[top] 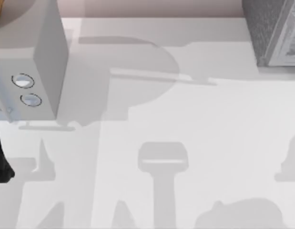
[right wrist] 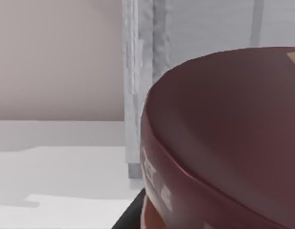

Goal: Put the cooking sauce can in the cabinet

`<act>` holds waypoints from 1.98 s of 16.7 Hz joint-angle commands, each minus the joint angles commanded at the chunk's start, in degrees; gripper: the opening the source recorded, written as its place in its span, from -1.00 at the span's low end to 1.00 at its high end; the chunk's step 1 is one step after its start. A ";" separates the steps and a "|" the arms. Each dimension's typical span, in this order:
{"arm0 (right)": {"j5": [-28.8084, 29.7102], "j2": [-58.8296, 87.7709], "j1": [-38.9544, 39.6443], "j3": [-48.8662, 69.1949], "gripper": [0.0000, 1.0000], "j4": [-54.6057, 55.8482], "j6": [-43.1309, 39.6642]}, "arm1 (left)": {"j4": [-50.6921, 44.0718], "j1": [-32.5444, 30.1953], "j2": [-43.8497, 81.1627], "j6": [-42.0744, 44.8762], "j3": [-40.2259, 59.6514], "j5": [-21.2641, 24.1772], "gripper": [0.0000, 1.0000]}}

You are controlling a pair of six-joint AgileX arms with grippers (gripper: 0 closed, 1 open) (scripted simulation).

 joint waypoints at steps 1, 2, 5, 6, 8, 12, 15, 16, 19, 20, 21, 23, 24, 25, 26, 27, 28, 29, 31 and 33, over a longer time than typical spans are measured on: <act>-0.13 0.26 0.20 0.07 -1.00 0.08 0.04 | 0.00 0.00 0.00 0.00 0.00 0.00 1.00; -0.13 0.26 0.20 0.07 -1.00 0.08 0.04 | 0.00 0.00 0.00 0.00 0.00 0.00 1.00; 0.24 3.16 0.68 3.62 -1.00 -1.02 0.33 | 0.00 0.00 0.00 0.00 0.00 0.00 1.00; 0.52 5.09 0.95 6.01 -1.00 -1.77 0.50 | 0.00 0.00 0.00 0.00 0.00 0.00 1.00; 1.30 10.13 1.61 12.42 -1.00 -3.75 0.90 | 0.00 0.00 0.00 0.00 0.00 0.00 1.00; 3.63 23.64 3.18 30.37 -1.00 -8.98 1.80 | 0.00 0.00 0.00 0.00 0.00 0.00 1.00; 5.75 35.35 4.50 46.71 -1.00 -13.38 2.30 | 0.00 0.00 0.00 0.00 0.00 0.00 1.00; 6.47 39.33 4.97 52.40 -1.00 -14.86 2.39 | 0.00 0.00 0.00 0.00 0.00 0.00 1.00; 8.44 51.01 6.45 69.32 -1.00 -19.22 2.40 | 0.00 0.00 0.00 0.00 0.00 0.00 1.00; 9.00 54.70 6.97 74.70 -1.00 -20.62 2.31 | 0.00 0.00 0.00 0.00 0.00 0.00 1.00; 9.50 58.23 7.50 79.85 -1.00 -21.97 2.19 | 0.00 0.00 0.00 0.00 0.00 0.00 1.00; 10.32 64.72 8.55 89.22 -1.00 -24.48 1.88 | 0.00 0.00 0.00 0.00 0.00 0.00 1.00; 10.63 67.60 9.05 93.34 -1.00 -25.61 1.71 | 0.00 0.00 0.00 0.00 0.00 0.00 1.00; 10.88 70.18 9.53 96.99 -1.00 -26.64 1.54 | 0.00 0.00 0.00 0.00 0.00 0.00 1.00; 11.08 72.42 9.96 100.12 -1.00 -27.54 1.38 | 0.00 0.00 0.00 0.00 0.00 0.00 1.00; 11.22 74.31 10.34 102.68 -1.00 -28.31 1.23 | 0.00 0.00 0.00 0.00 0.00 0.00 1.00; 11.31 75.78 10.65 104.63 -1.00 -28.92 1.11 | 0.00 0.00 0.00 0.00 0.00 0.00 1.00; 11.37 76.81 10.87 105.97 -1.00 -29.35 1.02 | 0.00 0.00 0.00 0.00 0.00 0.00 1.00; 11.40 77.48 11.02 106.84 -1.00 -29.63 0.96 | 0.00 0.00 0.00 0.00 0.00 0.00 1.00; 11.40 77.48 11.02 106.84 -1.00 -29.63 0.96 | 0.00 0.00 0.00 0.00 0.00 0.00 1.00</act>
